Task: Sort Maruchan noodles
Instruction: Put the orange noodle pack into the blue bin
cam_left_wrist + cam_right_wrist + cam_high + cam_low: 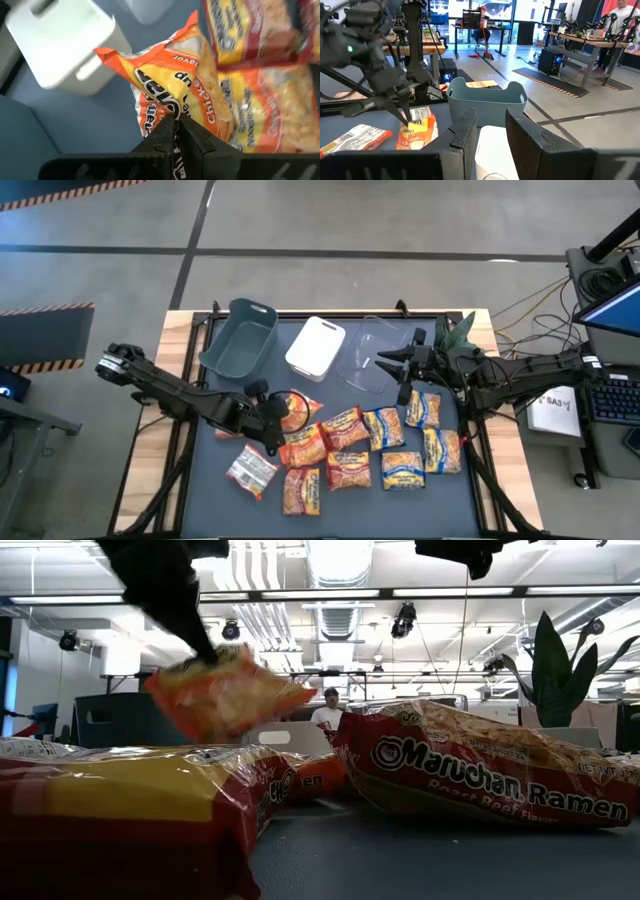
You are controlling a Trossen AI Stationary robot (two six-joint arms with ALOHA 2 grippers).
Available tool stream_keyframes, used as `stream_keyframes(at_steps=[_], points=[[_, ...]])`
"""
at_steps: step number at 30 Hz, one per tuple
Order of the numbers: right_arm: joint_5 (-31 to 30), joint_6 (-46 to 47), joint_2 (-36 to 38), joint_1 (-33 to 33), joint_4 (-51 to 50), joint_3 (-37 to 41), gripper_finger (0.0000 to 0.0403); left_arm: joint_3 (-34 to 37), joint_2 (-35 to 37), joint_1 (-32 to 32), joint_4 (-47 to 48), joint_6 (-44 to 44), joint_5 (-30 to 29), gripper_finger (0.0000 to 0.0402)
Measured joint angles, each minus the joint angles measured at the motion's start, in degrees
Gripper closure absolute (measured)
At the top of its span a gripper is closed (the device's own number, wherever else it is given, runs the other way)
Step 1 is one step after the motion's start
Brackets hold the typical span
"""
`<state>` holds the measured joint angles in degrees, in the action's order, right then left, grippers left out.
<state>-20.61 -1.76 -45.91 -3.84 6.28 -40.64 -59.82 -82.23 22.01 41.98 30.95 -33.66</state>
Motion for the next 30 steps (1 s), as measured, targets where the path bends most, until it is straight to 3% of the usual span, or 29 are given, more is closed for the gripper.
stream_keyframes(at_steps=[17, 30], points=[[0.0, 0.2, 0.0, 0.0, 0.0, 0.0, 0.0307, -20.6, 0.2, -1.8, 21.7, -8.6, -4.5, 0.0401], [0.0, 0.2, 0.0, 0.0, 0.0, 0.0, 0.0307, -24.2, 0.3, -15.6, 35.0, -17.0, -5.0, 0.0401]])
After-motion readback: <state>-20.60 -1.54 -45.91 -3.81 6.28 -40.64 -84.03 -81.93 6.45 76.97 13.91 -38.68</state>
